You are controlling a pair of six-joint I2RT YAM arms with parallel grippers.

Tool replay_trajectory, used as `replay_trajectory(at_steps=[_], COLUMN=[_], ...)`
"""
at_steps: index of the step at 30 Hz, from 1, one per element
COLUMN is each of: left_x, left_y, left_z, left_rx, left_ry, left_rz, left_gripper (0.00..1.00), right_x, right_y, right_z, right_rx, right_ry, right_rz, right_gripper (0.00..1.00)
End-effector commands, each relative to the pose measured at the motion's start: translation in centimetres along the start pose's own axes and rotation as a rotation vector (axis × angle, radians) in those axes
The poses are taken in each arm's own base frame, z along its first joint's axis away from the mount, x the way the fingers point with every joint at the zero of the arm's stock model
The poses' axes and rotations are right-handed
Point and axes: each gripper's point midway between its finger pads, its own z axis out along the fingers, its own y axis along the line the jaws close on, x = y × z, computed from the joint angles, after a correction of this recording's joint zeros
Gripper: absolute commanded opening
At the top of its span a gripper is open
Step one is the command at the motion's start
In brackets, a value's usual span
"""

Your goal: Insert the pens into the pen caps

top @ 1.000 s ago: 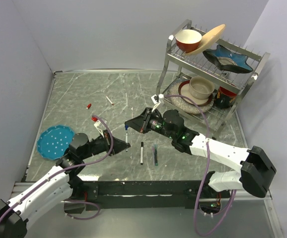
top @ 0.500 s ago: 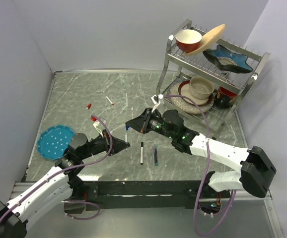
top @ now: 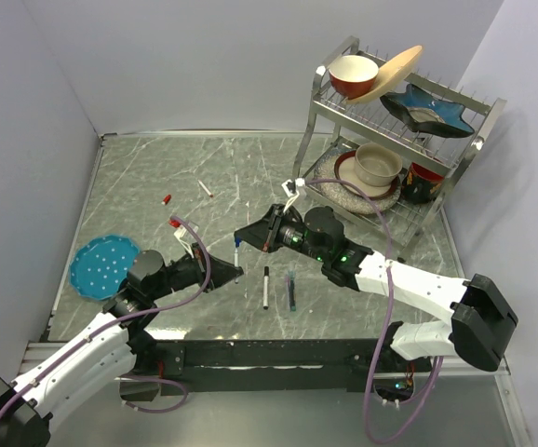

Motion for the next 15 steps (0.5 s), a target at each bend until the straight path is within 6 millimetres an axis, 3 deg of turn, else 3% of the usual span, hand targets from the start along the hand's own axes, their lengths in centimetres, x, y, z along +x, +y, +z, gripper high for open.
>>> replay_trajectory(at_steps=[1,9,15], left_x=[-1.9,-2.3,-3.6], left_y=[-1.3,-1.2,-1.0], left_z=[0.1,0.1,-0.1], left_rx=[0.023,0.010,-0.025], left_ry=[-0.049,-0.062,-0.126], left_rz=[0.049,0.051,0.054], left_gripper=[0.01,0.01,0.01], right_x=[0.7,3.0,5.4], right_y=[0.5,-0.1,-0.8], right_z=[0.1,-0.2,-0.9], right_rx=[-0.038,-0.029,-0.023], right_ry=[0.006,0.055,0.100], right_rz=[-0.008,-0.017,-0.040], right_gripper=[0.00,0.00,0.00])
